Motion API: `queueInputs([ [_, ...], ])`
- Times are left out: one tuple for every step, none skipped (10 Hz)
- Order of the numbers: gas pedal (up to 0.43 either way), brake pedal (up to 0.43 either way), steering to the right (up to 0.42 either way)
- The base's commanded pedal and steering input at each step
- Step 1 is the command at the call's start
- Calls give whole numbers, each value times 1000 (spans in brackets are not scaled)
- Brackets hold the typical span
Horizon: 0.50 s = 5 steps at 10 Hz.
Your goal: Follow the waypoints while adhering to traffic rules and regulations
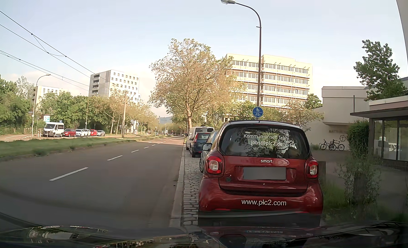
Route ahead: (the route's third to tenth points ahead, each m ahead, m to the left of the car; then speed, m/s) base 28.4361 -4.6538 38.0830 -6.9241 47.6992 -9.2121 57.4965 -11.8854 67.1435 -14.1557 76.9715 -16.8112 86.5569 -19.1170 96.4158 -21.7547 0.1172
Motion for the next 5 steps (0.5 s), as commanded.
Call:
queueInputs([
  [0,152,-269],
  [0,159,-323],
  [0,159,-380],
  [0,159,-439],
  [0,159,-492],
])
